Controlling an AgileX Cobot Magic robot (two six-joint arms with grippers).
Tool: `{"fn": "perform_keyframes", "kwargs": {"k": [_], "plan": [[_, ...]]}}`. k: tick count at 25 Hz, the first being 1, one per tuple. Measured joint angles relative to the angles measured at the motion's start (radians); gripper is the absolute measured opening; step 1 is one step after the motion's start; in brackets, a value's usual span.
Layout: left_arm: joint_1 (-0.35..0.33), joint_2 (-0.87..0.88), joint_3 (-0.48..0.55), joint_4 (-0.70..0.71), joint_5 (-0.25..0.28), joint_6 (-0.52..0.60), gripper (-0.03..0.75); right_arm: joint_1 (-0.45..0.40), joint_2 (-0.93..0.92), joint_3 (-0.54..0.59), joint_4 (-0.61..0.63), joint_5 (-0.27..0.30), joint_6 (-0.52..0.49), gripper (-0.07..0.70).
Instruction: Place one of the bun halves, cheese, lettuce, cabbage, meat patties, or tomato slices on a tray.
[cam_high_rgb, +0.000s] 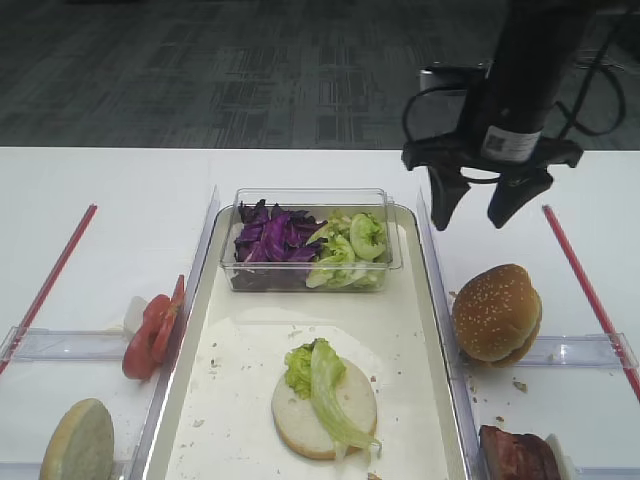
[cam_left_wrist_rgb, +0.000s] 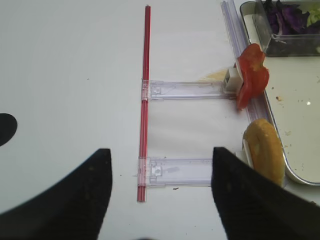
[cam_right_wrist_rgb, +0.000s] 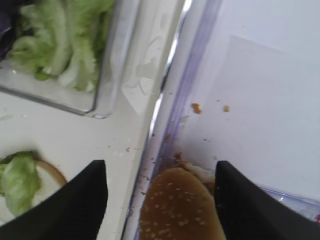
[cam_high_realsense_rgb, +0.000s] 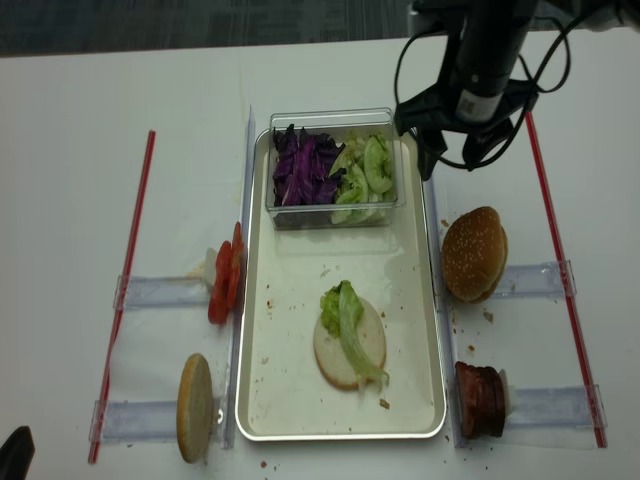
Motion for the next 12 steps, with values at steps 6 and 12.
{"fn": "perform_keyframes", "kwargs": {"k": [6,12], "plan": [[0.000,0.000,0.000,0.000,0.000,0.000,0.412,-0.149,0.000,0.000,-0.017,0.000,0.000,0.468],[0.000,0.000,0.000,0.000,0.000,0.000,0.412,-0.272,0.000,0.000,-0.054,0.000,-0.010,0.468]]}}
